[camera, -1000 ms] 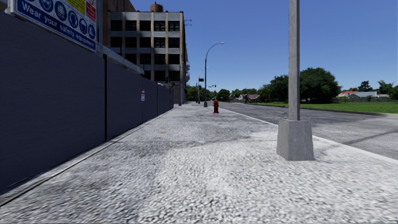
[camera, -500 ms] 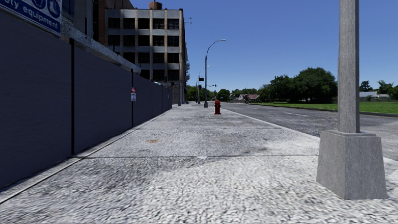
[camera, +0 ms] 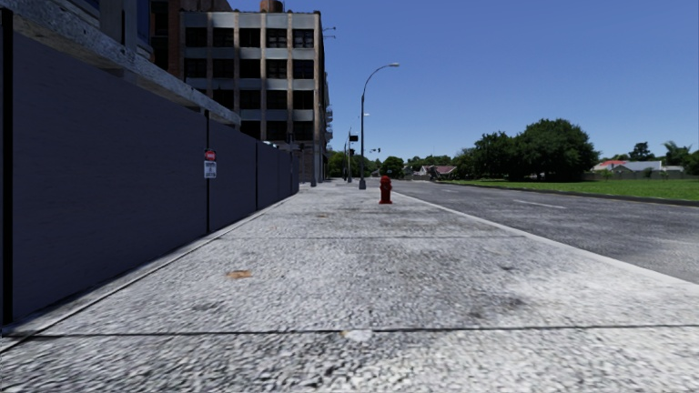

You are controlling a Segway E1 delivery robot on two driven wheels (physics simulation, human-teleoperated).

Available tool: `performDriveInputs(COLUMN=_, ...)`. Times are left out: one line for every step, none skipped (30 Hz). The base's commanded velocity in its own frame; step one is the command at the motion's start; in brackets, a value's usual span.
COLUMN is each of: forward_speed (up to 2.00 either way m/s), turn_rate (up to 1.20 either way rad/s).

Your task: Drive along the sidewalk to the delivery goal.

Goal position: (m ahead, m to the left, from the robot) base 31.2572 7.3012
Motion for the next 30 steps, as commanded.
performDriveInputs(forward_speed=2.00, turn_rate=0.00)
performDriveInputs(forward_speed=2.00, turn_rate=0.00)
performDriveInputs(forward_speed=2.00, turn_rate=0.00)
performDriveInputs(forward_speed=2.00, turn_rate=0.00)
performDriveInputs(forward_speed=2.00, turn_rate=0.00)
performDriveInputs(forward_speed=2.00, turn_rate=0.00)
performDriveInputs(forward_speed=2.00, turn_rate=0.00)
performDriveInputs(forward_speed=2.00, turn_rate=0.00)
performDriveInputs(forward_speed=2.00, turn_rate=0.00)
performDriveInputs(forward_speed=2.00, turn_rate=0.00)
performDriveInputs(forward_speed=2.00, turn_rate=0.00)
performDriveInputs(forward_speed=2.00, turn_rate=0.00)
performDriveInputs(forward_speed=2.00, turn_rate=0.00)
performDriveInputs(forward_speed=2.00, turn_rate=0.00)
performDriveInputs(forward_speed=2.00, turn_rate=0.00)
performDriveInputs(forward_speed=2.00, turn_rate=0.00)
performDriveInputs(forward_speed=2.00, turn_rate=0.00)
performDriveInputs(forward_speed=2.00, turn_rate=0.00)
performDriveInputs(forward_speed=2.00, turn_rate=0.00)
performDriveInputs(forward_speed=2.00, turn_rate=0.00)
performDriveInputs(forward_speed=2.00, turn_rate=0.00)
performDriveInputs(forward_speed=2.00, turn_rate=0.00)
performDriveInputs(forward_speed=2.00, turn_rate=0.00)
performDriveInputs(forward_speed=2.00, turn_rate=0.00)
performDriveInputs(forward_speed=2.00, turn_rate=0.00)
performDriveInputs(forward_speed=2.00, turn_rate=0.00)
performDriveInputs(forward_speed=2.00, turn_rate=0.00)
performDriveInputs(forward_speed=2.00, turn_rate=0.00)
performDriveInputs(forward_speed=2.00, turn_rate=0.00)
performDriveInputs(forward_speed=2.00, turn_rate=0.00)
